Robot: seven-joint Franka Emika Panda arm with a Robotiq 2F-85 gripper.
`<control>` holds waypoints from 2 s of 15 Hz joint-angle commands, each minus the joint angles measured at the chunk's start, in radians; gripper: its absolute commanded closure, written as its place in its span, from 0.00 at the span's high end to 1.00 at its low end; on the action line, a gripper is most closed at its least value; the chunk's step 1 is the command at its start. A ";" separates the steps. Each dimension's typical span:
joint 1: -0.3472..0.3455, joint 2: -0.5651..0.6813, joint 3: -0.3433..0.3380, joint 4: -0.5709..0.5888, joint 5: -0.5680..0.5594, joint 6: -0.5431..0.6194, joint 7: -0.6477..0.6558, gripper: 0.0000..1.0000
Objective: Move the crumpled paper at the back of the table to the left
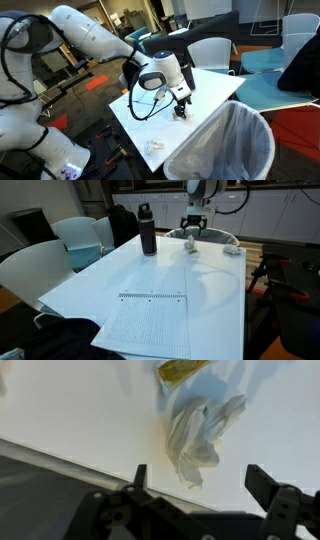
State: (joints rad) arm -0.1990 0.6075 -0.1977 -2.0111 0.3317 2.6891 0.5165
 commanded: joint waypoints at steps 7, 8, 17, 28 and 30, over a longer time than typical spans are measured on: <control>0.006 0.063 0.009 0.085 0.052 -0.027 0.022 0.37; 0.007 0.062 0.010 0.086 0.054 -0.026 0.021 0.27; 0.014 -0.044 0.033 0.006 0.051 -0.023 -0.047 0.00; 0.059 -0.490 0.142 -0.265 0.038 -0.467 -0.383 0.00; 0.093 -0.510 0.165 -0.280 0.034 -0.529 -0.414 0.00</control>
State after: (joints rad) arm -0.1460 0.1592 -0.0550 -2.2360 0.3670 2.2299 0.1563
